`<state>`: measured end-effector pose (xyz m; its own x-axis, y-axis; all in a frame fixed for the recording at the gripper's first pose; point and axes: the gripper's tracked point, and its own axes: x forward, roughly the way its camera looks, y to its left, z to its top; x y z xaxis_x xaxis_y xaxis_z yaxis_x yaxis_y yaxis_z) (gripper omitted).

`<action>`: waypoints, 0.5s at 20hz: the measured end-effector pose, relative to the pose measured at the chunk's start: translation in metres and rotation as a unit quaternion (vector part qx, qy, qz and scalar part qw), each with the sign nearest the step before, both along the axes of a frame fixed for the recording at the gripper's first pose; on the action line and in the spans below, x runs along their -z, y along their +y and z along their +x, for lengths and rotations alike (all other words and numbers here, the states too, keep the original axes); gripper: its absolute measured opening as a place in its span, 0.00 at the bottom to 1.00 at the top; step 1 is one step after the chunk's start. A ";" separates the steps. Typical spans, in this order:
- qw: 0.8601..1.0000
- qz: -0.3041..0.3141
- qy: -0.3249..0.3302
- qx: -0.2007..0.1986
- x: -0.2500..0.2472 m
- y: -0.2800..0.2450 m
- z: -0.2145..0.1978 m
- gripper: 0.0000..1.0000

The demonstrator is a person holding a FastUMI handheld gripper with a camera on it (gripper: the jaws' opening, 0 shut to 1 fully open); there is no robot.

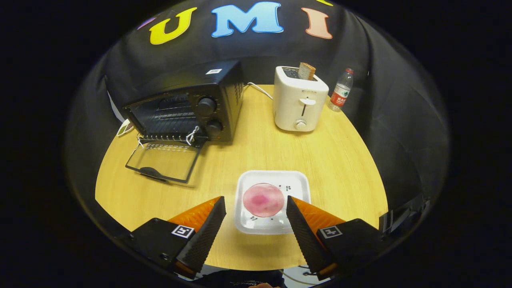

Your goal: Open the toaster oven, put the food inside, and close the toaster oven door.

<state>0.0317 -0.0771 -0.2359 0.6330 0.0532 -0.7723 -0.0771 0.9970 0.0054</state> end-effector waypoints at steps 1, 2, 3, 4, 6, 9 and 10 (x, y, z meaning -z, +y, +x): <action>1.000 0.001 0.005 0.000 0.003 -0.012 0.003 0.98; 1.000 0.002 0.010 -0.001 0.005 -0.022 0.008 0.98; 1.000 0.001 0.017 -0.002 0.009 -0.031 0.012 0.98; 1.000 -0.002 0.023 -0.002 0.013 -0.041 0.017 0.98; 0.999 -0.005 0.037 -0.001 0.022 -0.058 0.024 0.98; 0.997 -0.001 0.074 -0.010 0.041 -0.070 0.028 0.98; 0.996 -0.003 0.087 -0.016 0.046 -0.073 0.028 0.98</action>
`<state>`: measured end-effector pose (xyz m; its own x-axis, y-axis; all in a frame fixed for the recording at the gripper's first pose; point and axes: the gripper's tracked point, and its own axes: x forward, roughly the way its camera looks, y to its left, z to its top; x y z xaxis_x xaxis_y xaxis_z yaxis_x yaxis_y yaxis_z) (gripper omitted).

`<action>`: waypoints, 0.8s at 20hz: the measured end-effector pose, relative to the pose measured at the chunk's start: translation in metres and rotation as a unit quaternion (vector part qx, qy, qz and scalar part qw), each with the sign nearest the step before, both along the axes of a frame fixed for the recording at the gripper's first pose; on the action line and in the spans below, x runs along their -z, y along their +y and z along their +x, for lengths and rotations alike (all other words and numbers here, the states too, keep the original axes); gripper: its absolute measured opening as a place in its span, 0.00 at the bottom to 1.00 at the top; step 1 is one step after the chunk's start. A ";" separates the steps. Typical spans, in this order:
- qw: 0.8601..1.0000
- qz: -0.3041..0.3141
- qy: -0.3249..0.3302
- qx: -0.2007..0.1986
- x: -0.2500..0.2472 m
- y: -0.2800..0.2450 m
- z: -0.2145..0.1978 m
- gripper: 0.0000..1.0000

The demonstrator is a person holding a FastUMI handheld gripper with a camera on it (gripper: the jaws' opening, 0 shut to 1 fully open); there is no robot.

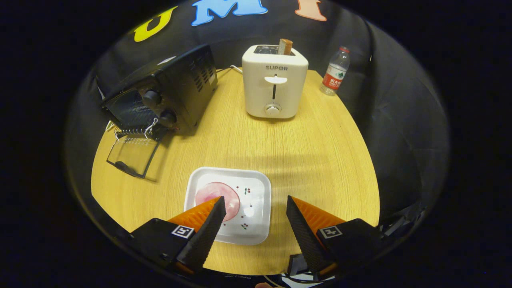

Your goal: Open the toaster oven, put the food inside, and close the toaster oven door.

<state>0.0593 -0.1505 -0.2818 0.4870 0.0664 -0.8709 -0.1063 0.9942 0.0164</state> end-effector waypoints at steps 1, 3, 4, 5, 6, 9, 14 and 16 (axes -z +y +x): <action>1.000 -0.002 0.016 -0.005 0.007 -0.004 -0.001 0.98; 0.999 -0.009 0.049 -0.005 0.018 -0.013 -0.001 0.98; 0.998 -0.008 0.065 -0.005 0.024 -0.016 -0.002 0.98; 0.997 -0.009 0.079 -0.004 0.029 -0.019 -0.003 0.98; 0.996 -0.010 0.092 -0.004 0.033 -0.021 -0.004 0.98; 0.993 -0.004 0.119 0.001 0.046 -0.023 -0.005 0.97; 0.991 0.003 0.132 -0.014 0.056 -0.015 -0.003 0.83; 0.991 0.008 0.131 -0.015 0.058 -0.014 -0.002 0.64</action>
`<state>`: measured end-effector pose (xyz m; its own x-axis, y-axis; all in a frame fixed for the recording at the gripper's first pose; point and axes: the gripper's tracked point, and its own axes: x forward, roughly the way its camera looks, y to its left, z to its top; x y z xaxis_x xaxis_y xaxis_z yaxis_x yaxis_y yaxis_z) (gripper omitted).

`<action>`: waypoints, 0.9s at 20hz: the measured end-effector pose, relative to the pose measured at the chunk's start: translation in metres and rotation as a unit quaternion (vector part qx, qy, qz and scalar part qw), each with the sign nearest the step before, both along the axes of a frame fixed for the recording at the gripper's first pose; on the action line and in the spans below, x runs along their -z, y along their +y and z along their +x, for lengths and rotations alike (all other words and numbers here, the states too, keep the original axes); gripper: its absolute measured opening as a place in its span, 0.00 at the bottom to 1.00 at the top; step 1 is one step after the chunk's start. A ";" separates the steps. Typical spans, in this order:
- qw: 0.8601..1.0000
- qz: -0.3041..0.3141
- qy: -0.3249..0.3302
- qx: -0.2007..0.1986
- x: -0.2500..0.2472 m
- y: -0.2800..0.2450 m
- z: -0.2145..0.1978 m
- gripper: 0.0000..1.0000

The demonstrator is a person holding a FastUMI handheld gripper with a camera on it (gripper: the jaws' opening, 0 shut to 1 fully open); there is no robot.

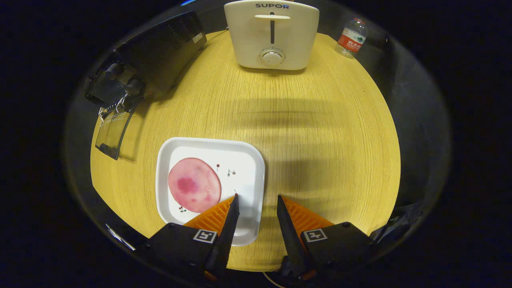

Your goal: Open the toaster oven, put the food inside, and close the toaster oven door.

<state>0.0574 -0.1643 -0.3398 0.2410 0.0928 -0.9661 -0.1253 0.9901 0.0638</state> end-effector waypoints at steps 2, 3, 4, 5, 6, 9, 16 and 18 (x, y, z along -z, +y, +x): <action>1.000 0.010 0.000 0.000 -0.003 0.002 0.001 0.52; 1.000 0.014 0.001 0.004 -0.004 0.005 -0.001 0.46; 1.000 0.016 -0.001 0.006 -0.001 0.005 0.000 0.41; 1.000 0.017 0.000 0.004 -0.002 0.005 -0.001 0.35; 1.000 0.014 -0.006 0.007 -0.006 0.002 0.002 0.35; 0.999 0.034 0.002 0.022 0.003 0.001 0.004 0.16; 0.999 0.047 -0.008 -0.003 -0.002 0.001 0.002 0.02; 0.998 0.058 -0.004 0.009 -0.003 0.001 0.001 0.02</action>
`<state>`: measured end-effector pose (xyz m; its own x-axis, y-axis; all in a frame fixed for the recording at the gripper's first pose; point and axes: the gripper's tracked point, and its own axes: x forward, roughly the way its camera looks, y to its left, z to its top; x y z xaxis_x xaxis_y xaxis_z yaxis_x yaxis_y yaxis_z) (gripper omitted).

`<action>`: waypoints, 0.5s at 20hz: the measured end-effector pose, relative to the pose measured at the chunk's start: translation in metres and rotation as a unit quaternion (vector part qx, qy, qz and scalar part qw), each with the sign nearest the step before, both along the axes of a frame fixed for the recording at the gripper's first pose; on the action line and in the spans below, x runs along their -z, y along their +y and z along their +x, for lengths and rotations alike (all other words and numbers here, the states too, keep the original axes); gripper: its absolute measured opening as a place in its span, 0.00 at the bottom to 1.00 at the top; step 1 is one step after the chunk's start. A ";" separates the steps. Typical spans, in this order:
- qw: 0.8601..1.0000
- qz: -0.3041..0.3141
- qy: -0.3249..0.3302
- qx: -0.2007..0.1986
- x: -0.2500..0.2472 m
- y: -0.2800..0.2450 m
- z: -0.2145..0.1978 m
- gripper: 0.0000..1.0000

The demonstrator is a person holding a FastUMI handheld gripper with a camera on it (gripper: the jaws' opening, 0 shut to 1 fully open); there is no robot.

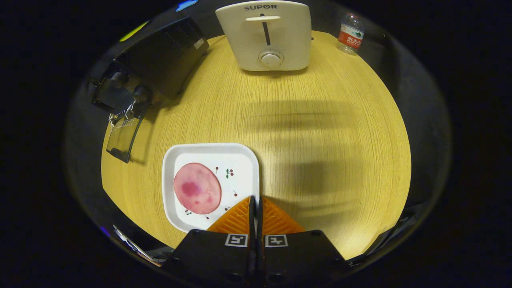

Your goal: Open the toaster oven, put the food inside, and close the toaster oven door.

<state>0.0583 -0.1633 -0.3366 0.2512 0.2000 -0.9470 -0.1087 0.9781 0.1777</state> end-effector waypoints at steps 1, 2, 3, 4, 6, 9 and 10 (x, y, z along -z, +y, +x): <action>1.000 0.006 0.002 0.009 0.001 0.000 0.000 0.02; 1.000 0.011 0.003 0.016 0.001 0.001 -0.001 0.02; 1.000 0.015 0.005 0.027 0.001 0.001 -0.003 0.02; 0.999 0.023 0.007 0.040 0.002 0.002 -0.005 0.02; 0.996 0.048 0.013 0.069 -0.001 0.007 -0.014 0.02; 0.989 0.098 0.012 0.109 -0.011 0.020 -0.027 0.02; 0.985 0.117 0.010 0.124 -0.016 0.024 -0.029 0.02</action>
